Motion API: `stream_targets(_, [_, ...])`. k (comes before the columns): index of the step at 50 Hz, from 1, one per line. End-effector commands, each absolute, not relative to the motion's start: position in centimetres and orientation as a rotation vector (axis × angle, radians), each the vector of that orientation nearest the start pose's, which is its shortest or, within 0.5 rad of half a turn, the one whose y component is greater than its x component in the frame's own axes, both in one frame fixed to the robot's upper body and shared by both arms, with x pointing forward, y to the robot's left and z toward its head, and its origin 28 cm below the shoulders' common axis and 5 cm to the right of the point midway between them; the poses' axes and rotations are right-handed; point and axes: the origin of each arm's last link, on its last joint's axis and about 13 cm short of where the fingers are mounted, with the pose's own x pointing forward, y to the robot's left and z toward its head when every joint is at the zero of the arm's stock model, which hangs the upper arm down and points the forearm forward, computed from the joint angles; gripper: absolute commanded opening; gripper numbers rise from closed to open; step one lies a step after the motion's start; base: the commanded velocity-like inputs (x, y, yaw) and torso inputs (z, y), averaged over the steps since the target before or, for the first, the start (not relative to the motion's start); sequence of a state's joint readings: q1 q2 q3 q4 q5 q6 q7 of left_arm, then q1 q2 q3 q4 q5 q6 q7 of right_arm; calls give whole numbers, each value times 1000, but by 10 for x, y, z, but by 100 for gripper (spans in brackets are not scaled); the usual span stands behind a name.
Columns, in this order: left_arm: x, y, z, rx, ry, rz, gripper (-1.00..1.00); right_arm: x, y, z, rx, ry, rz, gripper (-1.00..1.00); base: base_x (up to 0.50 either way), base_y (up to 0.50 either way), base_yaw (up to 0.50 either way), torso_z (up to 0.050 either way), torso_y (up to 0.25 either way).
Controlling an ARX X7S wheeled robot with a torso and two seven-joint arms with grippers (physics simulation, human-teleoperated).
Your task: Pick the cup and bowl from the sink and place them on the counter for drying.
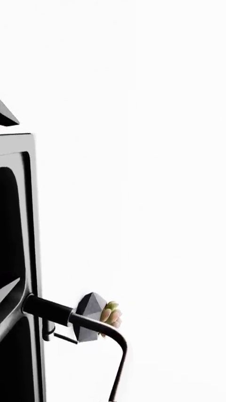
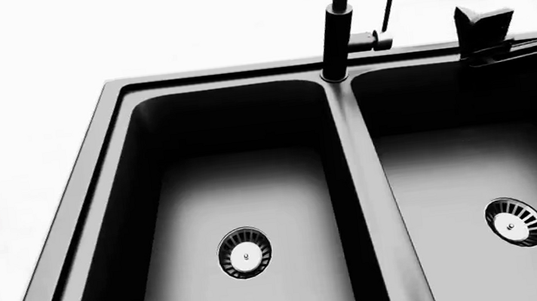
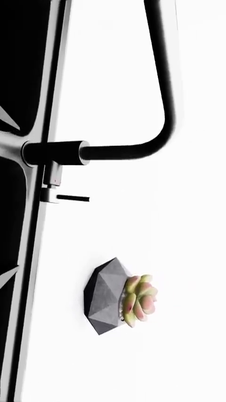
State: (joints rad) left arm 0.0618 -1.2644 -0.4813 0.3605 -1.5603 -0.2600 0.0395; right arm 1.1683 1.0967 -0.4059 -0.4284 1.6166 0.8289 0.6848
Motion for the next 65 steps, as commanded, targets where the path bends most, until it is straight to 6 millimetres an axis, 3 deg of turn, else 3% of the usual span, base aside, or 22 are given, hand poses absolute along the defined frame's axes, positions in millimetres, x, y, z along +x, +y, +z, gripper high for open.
stream_targets(1, [198,386,284,-183,-228,-310,100,223,-190,347,-116,-65,96,100,0,0,0,0,0])
stream_targets(19, [197,382,309,-162,-246,-324,100,202,-181,393,-160,-104,119,100,0,0,0,0,0])
stream_targets(36, [196,376,327,-142,-236,-352,100,208,-183,416,-192,-128,116,100,0,0,0,0,0])
stream_targets(37, [204,377,298,-181,-113,-327,100,208,-183,419,-195,-129,117,100,0,0,0,0,0])
stream_targets(38, [212,374,280,-188,5,-327,100,208,-183,420,-197,-130,118,100,0,0,0,0,0])
stream_targets(40, [209,372,331,-150,-221,-346,100,207,-182,425,-202,-134,120,100,0,0,0,0,0])
stream_targets(47, [210,370,340,-151,-244,-351,100,207,-184,439,-217,-139,113,100,0,0,0,0,0])
stream_targets(65, [211,374,339,-141,-253,-337,100,215,-183,425,-198,-95,133,100,0,0,0,0,0])
